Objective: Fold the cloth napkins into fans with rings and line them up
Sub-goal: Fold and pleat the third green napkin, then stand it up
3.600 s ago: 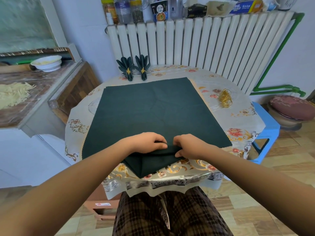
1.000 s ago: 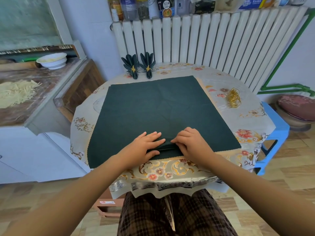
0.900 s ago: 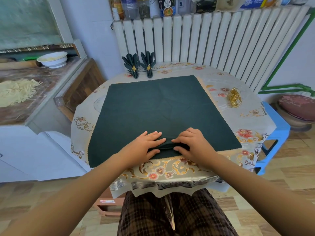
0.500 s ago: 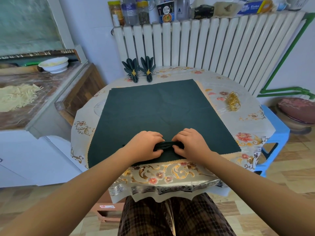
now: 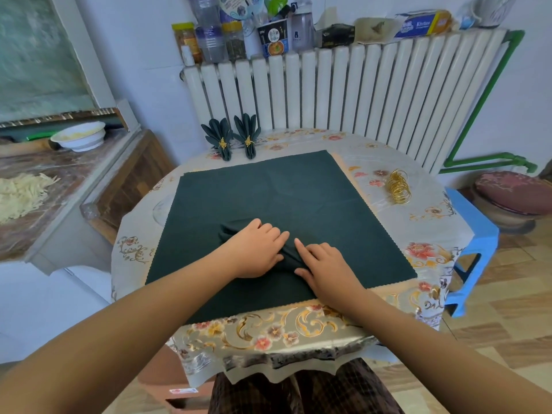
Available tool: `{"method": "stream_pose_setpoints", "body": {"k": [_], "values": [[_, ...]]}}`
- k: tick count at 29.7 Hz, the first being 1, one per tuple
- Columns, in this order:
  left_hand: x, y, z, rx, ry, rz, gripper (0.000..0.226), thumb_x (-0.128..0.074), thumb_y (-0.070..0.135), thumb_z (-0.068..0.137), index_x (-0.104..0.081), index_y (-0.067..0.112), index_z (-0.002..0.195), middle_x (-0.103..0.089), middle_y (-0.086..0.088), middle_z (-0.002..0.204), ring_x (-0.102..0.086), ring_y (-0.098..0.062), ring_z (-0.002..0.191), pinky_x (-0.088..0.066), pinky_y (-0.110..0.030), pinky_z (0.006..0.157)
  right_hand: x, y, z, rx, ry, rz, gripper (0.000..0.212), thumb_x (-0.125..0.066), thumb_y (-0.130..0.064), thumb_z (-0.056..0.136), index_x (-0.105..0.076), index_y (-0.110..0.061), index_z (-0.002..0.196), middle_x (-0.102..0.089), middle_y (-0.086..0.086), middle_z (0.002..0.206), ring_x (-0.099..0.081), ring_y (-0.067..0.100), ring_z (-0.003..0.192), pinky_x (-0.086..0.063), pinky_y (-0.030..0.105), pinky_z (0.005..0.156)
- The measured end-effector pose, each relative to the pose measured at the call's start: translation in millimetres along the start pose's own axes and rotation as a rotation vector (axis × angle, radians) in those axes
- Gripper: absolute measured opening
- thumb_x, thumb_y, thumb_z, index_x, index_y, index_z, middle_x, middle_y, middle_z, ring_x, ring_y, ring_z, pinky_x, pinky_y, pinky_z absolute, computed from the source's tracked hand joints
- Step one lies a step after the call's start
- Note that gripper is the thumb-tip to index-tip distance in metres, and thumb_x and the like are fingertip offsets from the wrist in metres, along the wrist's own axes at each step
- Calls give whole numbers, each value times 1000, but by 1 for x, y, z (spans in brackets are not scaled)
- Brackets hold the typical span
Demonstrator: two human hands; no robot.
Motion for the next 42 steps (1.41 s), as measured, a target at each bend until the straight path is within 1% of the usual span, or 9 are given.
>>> {"method": "stream_pose_setpoints", "body": {"k": [4,9,16,20,22,27,32,36,42], "values": [[-3,2,-3,-63,48,11,75,-26,57,98,-6,8,153,-41,-8,139,-39,-25,124,-29,-36,103,1,3,2,-21,41,-3,55,-32,-37,89,-58,-5,126,-61,1,88,-56,20,71,-49,30,60],[-4,9,-10,-191,130,-18,73,-36,50,99,-4,13,153,-51,-7,128,-49,-24,113,-37,-34,100,-1,2,1,0,36,1,58,-32,-42,90,-57,-6,128,-59,1,88,-55,20,73,-49,30,61],[-1,13,-28,-223,309,-7,51,-52,34,92,-49,9,137,-65,-4,90,-61,-20,77,-52,-31,68,5,-3,2,-14,43,40,51,-33,-33,90,-61,-6,123,-57,1,81,-53,18,68,-50,28,57],[12,7,-25,-168,409,-85,39,-44,32,93,-64,13,121,-62,-1,84,-60,-18,74,-48,-29,66,4,-3,2,-19,16,76,52,-39,-38,90,-61,-4,122,-57,2,81,-54,19,69,-51,28,59],[17,2,-24,-134,440,-172,31,-65,29,87,-68,15,115,-61,0,82,-60,-18,74,-48,-28,67,6,-3,1,8,29,114,46,-57,-31,88,-60,-2,124,-58,5,84,-55,22,72,-52,31,62],[5,-19,-14,87,250,-600,40,-63,23,91,-58,18,131,-57,-3,99,-52,-19,97,-35,-34,94,16,10,1,-58,106,306,41,-72,-10,80,-63,-3,119,-57,6,81,-50,20,75,-49,33,64],[5,-44,-3,348,216,-904,36,-75,20,81,-69,21,116,-55,12,92,-52,-8,94,-38,-24,96,20,46,3,-320,63,485,30,-66,-28,87,-67,-17,115,-61,-3,98,-50,11,95,-39,21,82],[8,-41,12,350,208,-869,12,-76,19,78,-73,24,88,-55,14,85,-55,-11,91,-37,-30,96,20,62,7,-361,10,412,19,-65,-31,87,-68,-18,100,-60,-5,95,-51,12,95,-39,22,81],[6,-9,43,142,35,-394,30,-52,33,95,-57,24,124,-55,6,124,-47,-15,118,-24,-27,102,11,73,3,-352,-6,439,21,-69,-31,83,-68,-18,99,-57,-9,93,-49,11,94,-38,21,83]]}}
Point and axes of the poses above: each hand's wrist, its own z-axis towards the middle knuckle, its own x-axis out of the back of the hand, y = z × x, the point moved 10 cm from there along z, towards the middle knuckle
